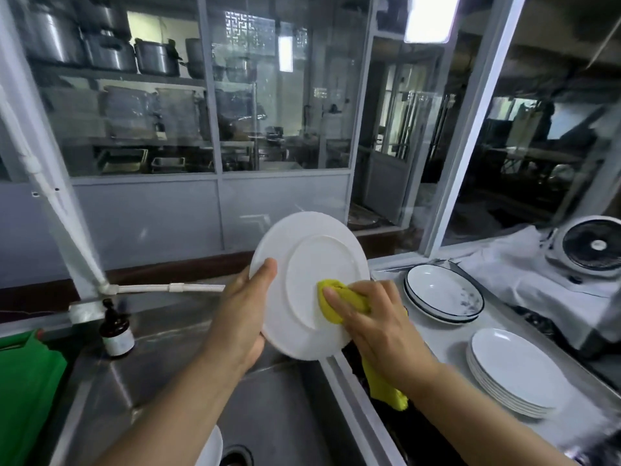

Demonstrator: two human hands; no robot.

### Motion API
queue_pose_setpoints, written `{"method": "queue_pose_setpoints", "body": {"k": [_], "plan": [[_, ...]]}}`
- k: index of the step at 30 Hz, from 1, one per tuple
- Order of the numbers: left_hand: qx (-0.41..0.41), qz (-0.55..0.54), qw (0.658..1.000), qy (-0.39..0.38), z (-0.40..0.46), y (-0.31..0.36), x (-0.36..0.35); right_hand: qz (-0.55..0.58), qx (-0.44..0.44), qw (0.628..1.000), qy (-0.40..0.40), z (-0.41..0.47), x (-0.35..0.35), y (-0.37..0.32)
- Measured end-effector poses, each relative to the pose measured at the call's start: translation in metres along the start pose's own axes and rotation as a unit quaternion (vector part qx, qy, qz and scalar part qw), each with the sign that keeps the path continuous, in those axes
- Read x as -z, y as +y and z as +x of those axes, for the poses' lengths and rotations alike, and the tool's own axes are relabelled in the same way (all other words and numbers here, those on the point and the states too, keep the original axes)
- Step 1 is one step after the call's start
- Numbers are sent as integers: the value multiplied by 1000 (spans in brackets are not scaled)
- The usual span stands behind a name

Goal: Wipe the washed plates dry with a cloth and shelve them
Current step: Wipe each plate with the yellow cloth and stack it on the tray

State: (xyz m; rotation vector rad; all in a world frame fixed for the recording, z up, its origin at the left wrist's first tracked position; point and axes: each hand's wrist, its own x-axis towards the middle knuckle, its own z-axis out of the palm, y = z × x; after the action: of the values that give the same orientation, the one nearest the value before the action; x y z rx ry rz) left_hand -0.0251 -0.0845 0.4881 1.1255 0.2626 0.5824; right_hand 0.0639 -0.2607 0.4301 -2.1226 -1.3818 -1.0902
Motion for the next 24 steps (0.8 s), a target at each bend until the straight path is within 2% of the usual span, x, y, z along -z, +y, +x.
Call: {"method": "queue_pose_setpoints", "body": {"k": [8, 12, 15, 18, 22, 24], "plan": [[84, 56, 992, -72, 17, -84, -128, -120, -125, 985, 16, -54, 50, 159], [107, 52, 989, -88, 27, -135, -197, -140, -237, 961, 33, -113, 79, 233], [107, 60, 984, -130, 28, -173, -242, -149, -294, 944, 31, -159, 105, 273], [71, 146, 970, -181, 32, -214, -281, -153, -334, 930, 27, -198, 127, 301], [4, 331, 913, -238, 30, -269, -323, -157, -401, 902, 19, -243, 143, 324], [-59, 441, 846, -293, 23, -289, -340, -167, -419, 892, 12, -264, 147, 330]]}}
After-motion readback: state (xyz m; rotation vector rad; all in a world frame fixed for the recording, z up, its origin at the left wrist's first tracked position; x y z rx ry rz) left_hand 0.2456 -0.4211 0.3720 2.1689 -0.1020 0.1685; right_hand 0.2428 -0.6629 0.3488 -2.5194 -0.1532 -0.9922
